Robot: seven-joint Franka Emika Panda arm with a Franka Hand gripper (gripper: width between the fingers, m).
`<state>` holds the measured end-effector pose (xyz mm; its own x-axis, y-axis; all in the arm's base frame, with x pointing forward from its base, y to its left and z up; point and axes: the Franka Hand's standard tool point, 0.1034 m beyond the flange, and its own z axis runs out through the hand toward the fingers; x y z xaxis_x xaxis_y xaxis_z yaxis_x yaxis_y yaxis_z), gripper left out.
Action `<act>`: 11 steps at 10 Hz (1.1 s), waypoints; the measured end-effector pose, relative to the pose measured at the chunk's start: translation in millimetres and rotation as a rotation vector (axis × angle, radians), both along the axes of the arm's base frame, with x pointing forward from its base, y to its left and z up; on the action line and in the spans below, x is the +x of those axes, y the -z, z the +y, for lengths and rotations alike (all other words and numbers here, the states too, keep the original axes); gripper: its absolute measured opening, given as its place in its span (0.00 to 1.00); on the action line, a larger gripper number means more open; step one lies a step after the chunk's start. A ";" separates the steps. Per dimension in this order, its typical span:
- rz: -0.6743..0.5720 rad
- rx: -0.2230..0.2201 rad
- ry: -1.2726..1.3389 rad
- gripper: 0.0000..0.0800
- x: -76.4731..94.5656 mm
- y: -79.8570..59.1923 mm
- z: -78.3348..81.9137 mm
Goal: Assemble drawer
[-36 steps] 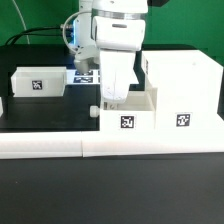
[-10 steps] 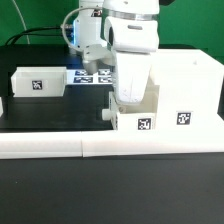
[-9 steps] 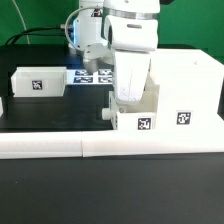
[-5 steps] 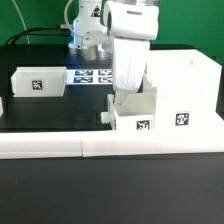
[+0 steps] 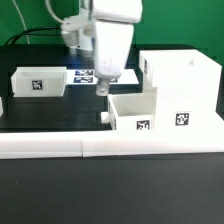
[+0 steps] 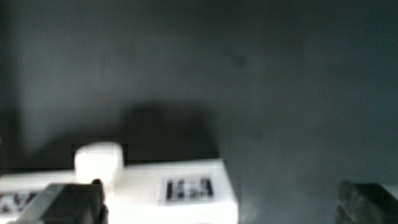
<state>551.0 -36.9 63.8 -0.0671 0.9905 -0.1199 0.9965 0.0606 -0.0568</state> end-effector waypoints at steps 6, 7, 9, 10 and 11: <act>0.026 0.117 -0.056 0.81 -0.2 17.6 -27.1; 0.031 0.146 -0.069 0.81 0.6 19.8 -26.2; 0.055 0.210 -0.052 0.81 -2.8 24.8 -26.1; 0.070 0.234 -0.039 0.81 -2.8 25.7 -22.0; 0.073 0.227 -0.028 0.81 -1.4 25.5 -10.3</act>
Offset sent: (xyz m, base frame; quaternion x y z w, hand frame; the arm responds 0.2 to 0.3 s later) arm 0.0000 0.0000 0.0000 0.0000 0.0650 0.0000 0.9979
